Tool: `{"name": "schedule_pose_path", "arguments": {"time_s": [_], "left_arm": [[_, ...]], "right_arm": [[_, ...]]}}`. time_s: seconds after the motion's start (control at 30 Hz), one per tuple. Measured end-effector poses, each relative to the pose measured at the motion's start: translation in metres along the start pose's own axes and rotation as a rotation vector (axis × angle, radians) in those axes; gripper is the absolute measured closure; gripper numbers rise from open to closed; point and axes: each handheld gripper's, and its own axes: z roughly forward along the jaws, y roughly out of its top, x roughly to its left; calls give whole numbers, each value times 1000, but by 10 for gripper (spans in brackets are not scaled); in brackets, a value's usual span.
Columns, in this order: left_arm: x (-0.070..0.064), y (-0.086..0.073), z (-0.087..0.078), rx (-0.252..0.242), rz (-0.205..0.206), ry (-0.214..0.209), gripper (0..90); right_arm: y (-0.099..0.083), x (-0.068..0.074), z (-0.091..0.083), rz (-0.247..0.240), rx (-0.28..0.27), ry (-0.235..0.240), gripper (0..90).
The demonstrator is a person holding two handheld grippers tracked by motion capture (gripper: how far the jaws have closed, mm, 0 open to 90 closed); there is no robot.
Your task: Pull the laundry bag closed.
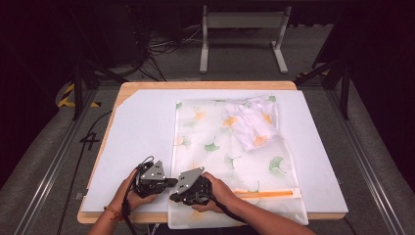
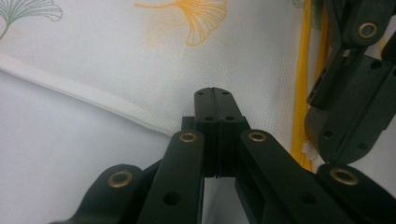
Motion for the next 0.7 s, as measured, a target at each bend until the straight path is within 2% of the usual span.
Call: {"name": "schedule_pose_path", "arguments": {"time_s": [0.07,0.2,0.27,0.7], "left_arm": [[0,1,0,9,10,7,900],[1,-1,0,-6,-10,-7,900],[2,-1,0,-4,-7,-9,900],[4,-2,0,-10,-20,-23,900]], "right_arm": [[-1,0,0,4,-3,0,900],[-1,3,-1,-7,-2,-18,900],[-2,3,-3,12,-3,-17,900],[-10,4,-14,38,-15,-48,900]]}}
